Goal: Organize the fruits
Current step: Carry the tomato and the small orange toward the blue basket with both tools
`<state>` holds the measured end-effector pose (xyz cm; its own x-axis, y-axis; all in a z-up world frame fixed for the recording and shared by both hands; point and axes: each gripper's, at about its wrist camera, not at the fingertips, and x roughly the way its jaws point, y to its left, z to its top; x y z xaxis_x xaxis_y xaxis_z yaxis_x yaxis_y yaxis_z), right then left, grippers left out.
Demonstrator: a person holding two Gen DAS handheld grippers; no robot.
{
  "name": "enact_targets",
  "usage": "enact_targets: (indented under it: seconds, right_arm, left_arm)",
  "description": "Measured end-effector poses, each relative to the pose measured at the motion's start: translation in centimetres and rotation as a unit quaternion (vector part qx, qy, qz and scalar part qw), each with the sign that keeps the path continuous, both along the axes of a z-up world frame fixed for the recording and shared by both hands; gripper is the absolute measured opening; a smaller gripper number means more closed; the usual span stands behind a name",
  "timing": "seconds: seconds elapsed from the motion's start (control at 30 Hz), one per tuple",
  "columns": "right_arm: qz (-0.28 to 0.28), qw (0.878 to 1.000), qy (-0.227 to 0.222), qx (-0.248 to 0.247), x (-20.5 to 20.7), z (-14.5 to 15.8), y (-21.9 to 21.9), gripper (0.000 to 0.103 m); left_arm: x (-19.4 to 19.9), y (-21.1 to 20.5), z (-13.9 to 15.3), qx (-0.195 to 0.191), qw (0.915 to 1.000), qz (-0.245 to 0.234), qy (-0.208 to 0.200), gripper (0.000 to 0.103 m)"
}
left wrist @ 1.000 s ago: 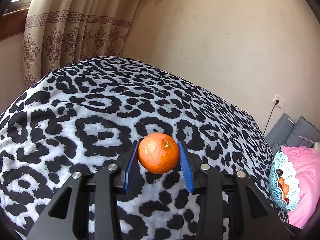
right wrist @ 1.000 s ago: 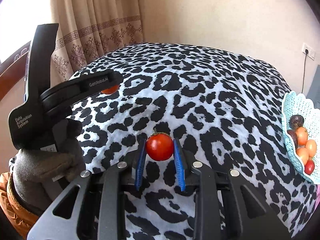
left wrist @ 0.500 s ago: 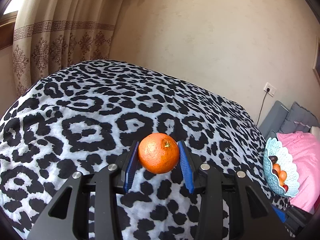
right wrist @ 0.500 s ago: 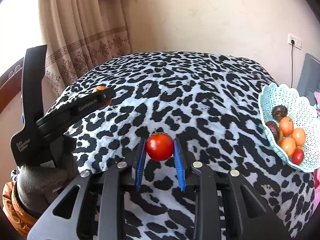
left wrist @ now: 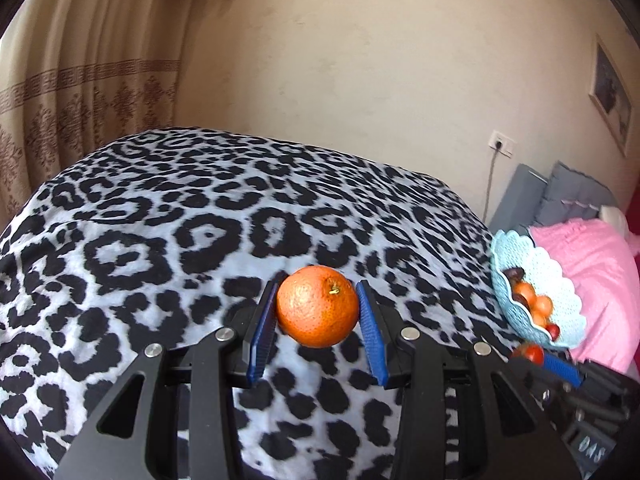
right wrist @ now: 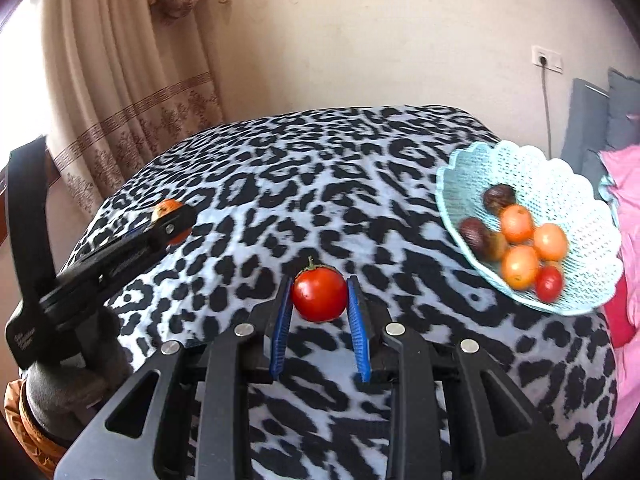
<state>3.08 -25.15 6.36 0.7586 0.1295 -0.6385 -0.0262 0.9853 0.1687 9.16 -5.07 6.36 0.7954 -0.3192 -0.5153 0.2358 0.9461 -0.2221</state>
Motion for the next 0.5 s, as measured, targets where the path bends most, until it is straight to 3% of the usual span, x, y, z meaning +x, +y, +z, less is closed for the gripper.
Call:
enact_targets:
  seconds: [0.5]
  right_arm:
    - [-0.098, 0.995, -0.026, 0.014, -2.7, 1.2, -8.0, 0.028]
  left_arm:
    - [-2.9, -3.9, -0.6, 0.029, 0.9973, -0.067, -0.012, 0.04]
